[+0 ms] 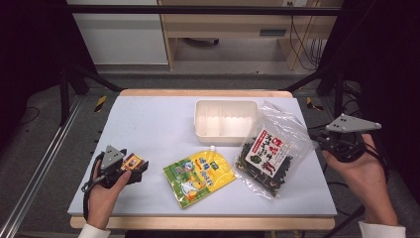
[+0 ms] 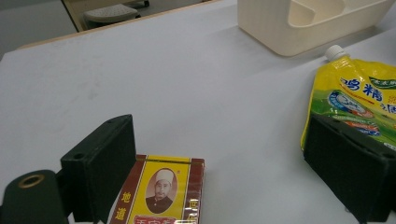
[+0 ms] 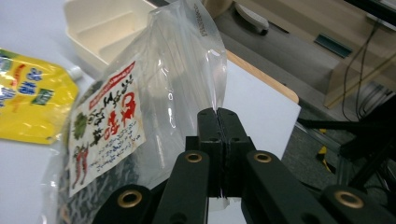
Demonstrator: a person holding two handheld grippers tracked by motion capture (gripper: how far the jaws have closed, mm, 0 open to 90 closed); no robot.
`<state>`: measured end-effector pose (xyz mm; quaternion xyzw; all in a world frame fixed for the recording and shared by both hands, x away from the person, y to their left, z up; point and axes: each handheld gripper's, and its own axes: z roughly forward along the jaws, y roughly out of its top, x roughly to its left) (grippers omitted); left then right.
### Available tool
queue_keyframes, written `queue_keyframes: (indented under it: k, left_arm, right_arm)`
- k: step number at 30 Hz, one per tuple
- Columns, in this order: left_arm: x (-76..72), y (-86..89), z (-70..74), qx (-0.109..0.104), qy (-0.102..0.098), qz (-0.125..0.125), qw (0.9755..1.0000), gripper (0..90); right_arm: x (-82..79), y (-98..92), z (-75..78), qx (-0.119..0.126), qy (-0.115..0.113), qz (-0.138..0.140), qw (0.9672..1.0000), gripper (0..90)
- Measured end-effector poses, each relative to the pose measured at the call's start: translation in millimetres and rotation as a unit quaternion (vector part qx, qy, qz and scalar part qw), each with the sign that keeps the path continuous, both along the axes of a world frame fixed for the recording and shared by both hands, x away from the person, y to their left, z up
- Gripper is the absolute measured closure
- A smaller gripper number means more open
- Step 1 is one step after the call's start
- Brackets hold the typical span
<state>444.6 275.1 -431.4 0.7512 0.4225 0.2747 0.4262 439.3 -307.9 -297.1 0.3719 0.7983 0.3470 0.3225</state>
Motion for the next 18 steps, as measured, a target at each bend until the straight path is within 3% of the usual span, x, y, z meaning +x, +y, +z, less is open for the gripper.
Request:
queue_keyframes:
  k: [5,11,16,18]
  left_arm:
    - [-2.3,-4.2,0.5,0.0,0.003,-0.011,0.9999,9.3]
    - [-8.9,-18.2,7.1,-0.003,0.005,-0.049,0.9988,10.3]
    - [-1.0,-39.0,27.9,-0.006,0.003,-0.099,0.995,11.8]
    - [5.8,-48.5,40.3,0.009,0.0,-0.119,0.9929,11.9]
  right_arm:
    - [-1.8,13.4,12.6,-0.002,0.002,0.028,0.9996,89.7]
    - [-3.8,29.7,22.3,-0.003,0.001,0.067,0.9978,89.7]
    - [-3.6,40.5,29.0,-0.014,0.0,0.095,0.9954,89.7]
    - [-2.8,44.6,31.1,-0.017,0.0,0.105,0.9944,89.6]
